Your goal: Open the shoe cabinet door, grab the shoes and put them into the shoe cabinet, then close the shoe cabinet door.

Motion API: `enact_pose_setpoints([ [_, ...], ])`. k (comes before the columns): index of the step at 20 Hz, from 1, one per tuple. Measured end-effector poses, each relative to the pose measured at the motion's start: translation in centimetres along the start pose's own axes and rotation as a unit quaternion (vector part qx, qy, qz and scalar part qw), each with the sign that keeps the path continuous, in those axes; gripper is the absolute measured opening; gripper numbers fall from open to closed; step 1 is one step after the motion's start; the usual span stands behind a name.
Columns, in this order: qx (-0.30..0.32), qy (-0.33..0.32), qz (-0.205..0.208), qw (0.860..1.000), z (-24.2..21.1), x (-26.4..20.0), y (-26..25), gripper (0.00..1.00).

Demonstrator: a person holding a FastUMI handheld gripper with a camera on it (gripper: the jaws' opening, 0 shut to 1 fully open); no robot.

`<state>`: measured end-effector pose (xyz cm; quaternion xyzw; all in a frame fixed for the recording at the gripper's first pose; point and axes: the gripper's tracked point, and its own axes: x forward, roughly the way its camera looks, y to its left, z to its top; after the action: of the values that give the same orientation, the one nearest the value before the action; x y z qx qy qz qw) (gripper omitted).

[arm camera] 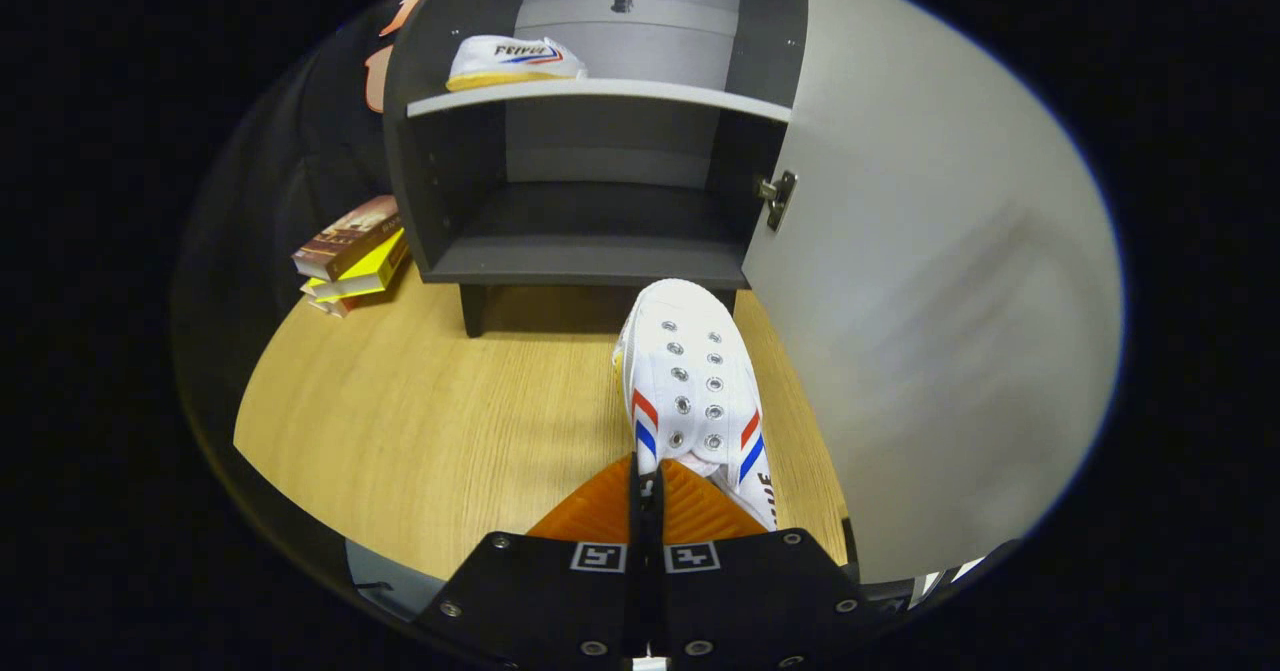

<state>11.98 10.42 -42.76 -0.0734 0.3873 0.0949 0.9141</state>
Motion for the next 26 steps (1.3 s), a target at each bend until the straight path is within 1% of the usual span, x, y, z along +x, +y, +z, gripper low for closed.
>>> enact_pose_setpoints([
  [5, -0.012, -0.033, 0.006, 0.999, 3.9, -5.0, 0.4, 0.00],
  [8, -0.018, -0.063, 0.000, 0.998, 7.2, -7.8, 0.0, 0.00],
  [14, -0.033, -0.117, -0.014, 0.992, 14.3, -10.7, -0.3, 0.00],
  [19, -0.035, -0.148, -0.012, 0.988, 20.3, -10.8, 0.2, 0.00],
  [23, -0.039, -0.160, -0.012, 0.986, 24.6, -8.8, 0.7, 0.00],
  [26, -0.042, -0.164, -0.013, 0.985, 27.7, -6.2, 1.0, 0.00],
])
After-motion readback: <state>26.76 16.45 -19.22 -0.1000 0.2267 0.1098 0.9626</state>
